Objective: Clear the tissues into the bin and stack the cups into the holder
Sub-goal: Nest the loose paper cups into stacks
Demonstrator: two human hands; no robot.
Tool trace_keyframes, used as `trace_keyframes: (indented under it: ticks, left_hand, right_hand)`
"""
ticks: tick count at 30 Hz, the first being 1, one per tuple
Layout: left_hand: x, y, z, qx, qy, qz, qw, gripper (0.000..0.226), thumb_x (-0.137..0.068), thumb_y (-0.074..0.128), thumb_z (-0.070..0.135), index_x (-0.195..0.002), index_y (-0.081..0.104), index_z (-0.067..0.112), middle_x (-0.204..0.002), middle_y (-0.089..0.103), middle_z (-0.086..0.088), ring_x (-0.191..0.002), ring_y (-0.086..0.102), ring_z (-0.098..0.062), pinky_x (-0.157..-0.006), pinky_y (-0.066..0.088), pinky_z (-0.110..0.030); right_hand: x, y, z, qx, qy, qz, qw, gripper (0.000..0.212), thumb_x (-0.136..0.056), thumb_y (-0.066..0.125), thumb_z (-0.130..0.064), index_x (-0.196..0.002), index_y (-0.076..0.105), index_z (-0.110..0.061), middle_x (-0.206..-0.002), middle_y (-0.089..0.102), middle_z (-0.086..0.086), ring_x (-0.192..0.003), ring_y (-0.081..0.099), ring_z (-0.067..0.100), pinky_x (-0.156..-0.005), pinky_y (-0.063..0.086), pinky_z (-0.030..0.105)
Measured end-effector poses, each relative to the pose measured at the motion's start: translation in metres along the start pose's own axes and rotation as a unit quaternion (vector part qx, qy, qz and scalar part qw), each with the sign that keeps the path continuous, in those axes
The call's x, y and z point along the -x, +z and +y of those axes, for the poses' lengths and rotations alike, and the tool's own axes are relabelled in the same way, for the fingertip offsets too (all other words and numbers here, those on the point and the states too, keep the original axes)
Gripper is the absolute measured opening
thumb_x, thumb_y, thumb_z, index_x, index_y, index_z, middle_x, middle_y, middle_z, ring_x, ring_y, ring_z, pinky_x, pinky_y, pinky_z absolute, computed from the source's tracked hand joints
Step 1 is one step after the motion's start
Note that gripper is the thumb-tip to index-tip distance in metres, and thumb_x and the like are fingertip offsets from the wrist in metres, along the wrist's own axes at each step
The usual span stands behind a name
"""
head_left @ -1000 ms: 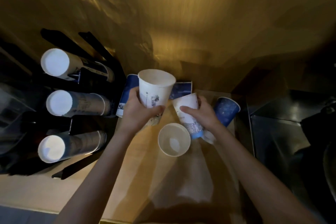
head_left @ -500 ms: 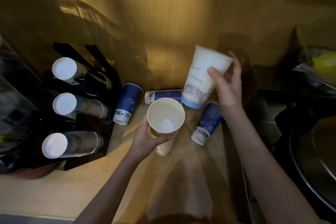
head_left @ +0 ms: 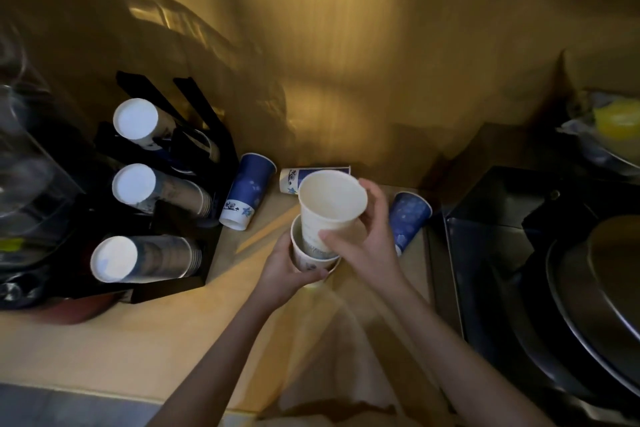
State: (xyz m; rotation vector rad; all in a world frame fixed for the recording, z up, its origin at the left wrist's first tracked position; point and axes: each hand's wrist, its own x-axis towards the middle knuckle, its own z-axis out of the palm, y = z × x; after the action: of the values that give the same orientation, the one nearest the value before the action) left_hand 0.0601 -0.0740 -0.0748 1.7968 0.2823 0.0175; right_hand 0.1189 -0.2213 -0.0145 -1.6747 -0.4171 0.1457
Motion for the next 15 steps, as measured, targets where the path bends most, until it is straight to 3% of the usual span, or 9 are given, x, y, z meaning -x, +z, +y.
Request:
trace_keyframes:
  ticks: [3,7,10,15]
  left_hand:
    - [0.001,0.0,-0.001,0.0,-0.011,0.001,1.0,0.081,-0.061,0.083,0.015,-0.127,0.039,0.029,-0.115,0.056,0.015,-0.102,0.051,0.013,-0.075,0.041,0.001]
    - [-0.002,-0.001,-0.003,-0.016,-0.032,0.006,0.999,0.081,-0.058,0.084,0.028,-0.122,0.036,0.041,-0.111,0.052,0.026,-0.102,0.05,0.007,-0.078,0.039,-0.006]
    - [-0.002,0.001,-0.007,-0.025,-0.043,0.012,0.999,0.087,-0.052,0.086,0.027,-0.119,0.033,0.044,-0.108,0.047,0.03,-0.103,0.048,0.002,-0.079,0.036,-0.008]
    - [-0.001,0.002,-0.007,-0.033,-0.025,0.023,0.999,0.09,-0.054,0.085,0.019,-0.126,0.034,0.035,-0.123,0.048,0.012,-0.118,0.046,-0.012,-0.093,0.04,-0.024]
  right_hand:
    - [0.007,0.004,0.018,0.063,0.016,-0.019,0.998,0.084,-0.06,0.08,-0.029,-0.121,0.028,-0.054,-0.117,0.039,-0.047,-0.114,0.04,-0.017,-0.085,0.036,-0.002]
    - [0.012,0.007,0.032,0.142,0.033,-0.057,0.988,0.082,-0.067,0.076,-0.036,-0.121,0.021,-0.06,-0.124,0.036,-0.028,-0.122,0.036,-0.002,-0.089,0.032,0.003]
    - [0.017,0.008,0.04,0.185,0.046,-0.078,0.979,0.08,-0.071,0.073,-0.04,-0.134,0.024,-0.042,-0.127,0.033,-0.017,-0.122,0.033,0.003,-0.089,0.029,0.008]
    - [0.021,0.01,0.049,0.216,0.069,-0.089,0.97,0.088,-0.074,0.072,-0.04,-0.143,0.02,-0.026,-0.146,0.031,0.0,-0.126,0.025,0.003,-0.099,0.028,0.023]
